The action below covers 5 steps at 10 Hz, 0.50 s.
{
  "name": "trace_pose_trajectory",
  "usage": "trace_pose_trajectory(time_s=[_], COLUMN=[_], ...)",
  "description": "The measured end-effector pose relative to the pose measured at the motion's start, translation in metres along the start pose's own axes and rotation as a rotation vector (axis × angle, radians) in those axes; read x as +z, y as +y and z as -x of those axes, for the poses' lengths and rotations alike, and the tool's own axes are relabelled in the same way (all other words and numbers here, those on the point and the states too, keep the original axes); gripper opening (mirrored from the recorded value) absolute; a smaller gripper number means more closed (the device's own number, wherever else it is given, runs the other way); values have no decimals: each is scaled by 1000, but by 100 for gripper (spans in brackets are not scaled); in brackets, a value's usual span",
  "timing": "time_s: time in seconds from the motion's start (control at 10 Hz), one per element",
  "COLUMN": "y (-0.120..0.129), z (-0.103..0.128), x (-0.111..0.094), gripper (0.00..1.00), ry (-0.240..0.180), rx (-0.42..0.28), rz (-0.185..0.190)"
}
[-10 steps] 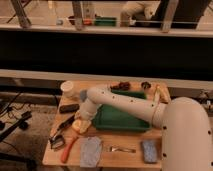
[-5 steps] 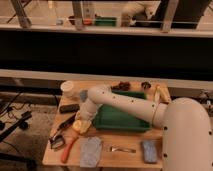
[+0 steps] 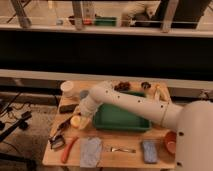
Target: Place apple in plastic cup
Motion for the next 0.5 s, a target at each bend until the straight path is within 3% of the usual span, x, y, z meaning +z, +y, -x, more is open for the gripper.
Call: trace_pose_trajectory(time_s=[0.3, 0.5], y=[-15, -25], z=[17, 18], x=[-21, -29], gripper=[9, 9], ry=[-5, 1], rx=[-36, -53], rz=[-80, -102])
